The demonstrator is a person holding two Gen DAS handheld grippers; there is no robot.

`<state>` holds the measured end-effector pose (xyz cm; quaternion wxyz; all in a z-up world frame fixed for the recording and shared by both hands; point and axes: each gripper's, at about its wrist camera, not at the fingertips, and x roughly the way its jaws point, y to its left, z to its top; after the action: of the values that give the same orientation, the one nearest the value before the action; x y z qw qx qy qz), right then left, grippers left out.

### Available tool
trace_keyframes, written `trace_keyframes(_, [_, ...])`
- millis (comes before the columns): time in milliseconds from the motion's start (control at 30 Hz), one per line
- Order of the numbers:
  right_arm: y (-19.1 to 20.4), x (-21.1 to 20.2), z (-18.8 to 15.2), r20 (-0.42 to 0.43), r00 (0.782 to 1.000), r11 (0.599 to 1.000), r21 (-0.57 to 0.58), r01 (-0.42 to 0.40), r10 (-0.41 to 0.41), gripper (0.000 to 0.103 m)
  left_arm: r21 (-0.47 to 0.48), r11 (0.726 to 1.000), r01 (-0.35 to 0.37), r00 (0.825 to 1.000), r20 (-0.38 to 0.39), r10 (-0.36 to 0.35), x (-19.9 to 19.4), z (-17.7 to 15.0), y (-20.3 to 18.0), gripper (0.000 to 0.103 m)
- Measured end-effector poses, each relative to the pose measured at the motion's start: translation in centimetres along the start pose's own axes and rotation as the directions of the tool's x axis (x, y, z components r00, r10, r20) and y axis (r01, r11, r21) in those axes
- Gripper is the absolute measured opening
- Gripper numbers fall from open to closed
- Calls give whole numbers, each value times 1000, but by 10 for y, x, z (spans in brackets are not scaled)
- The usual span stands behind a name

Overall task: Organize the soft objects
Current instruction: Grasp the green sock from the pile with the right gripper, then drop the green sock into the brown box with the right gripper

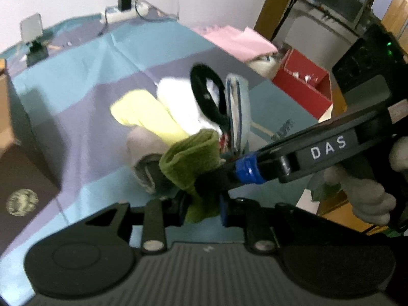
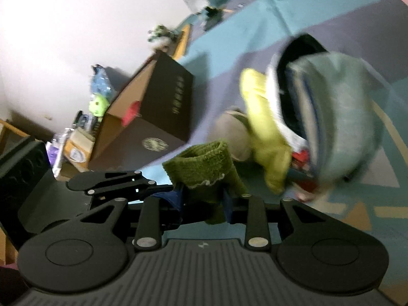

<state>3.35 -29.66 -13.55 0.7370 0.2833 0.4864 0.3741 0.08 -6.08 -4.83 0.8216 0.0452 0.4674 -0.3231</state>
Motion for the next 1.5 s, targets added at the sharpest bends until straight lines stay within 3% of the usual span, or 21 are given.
trace_keyframes(300, [81, 19, 29, 83, 992, 987, -135, -83, 95, 14, -30, 998, -57, 982, 181, 61, -85, -1, 42, 16])
trace_keyframes(633, [171, 94, 68, 82, 977, 940, -298, -166, 198, 14, -117, 975, -191, 932, 290, 218, -175, -14, 124, 17])
trace_keyframes(767, [193, 135, 75, 57, 978, 930, -324, -173, 202, 14, -163, 954, -252, 914, 285, 290, -186, -28, 162, 17])
trace_keyframes(967, [220, 198, 79, 22, 986, 932, -330, -151, 167, 14, -251, 909, -334, 895, 219, 389, -184, -47, 223, 18])
trace_keyframes(1100, [232, 226, 85, 43, 988, 936, -328, -127, 150, 17, -319, 851, -418, 855, 179, 487, -183, -54, 259, 30])
trace_keyframes(1167, [234, 231, 88, 49, 985, 943, -302, -142, 164, 17, -348, 833, -431, 846, 165, 506, -183, -58, 271, 34])
trace_keyframes(1267, [235, 231, 90, 47, 981, 948, -270, -171, 191, 17, -372, 823, -429, 845, 156, 511, -185, -68, 278, 41])
trace_keyframes(1500, [230, 217, 82, 67, 991, 954, -285, -94, 117, 18, -382, 832, -402, 853, 176, 492, -187, -77, 265, 44])
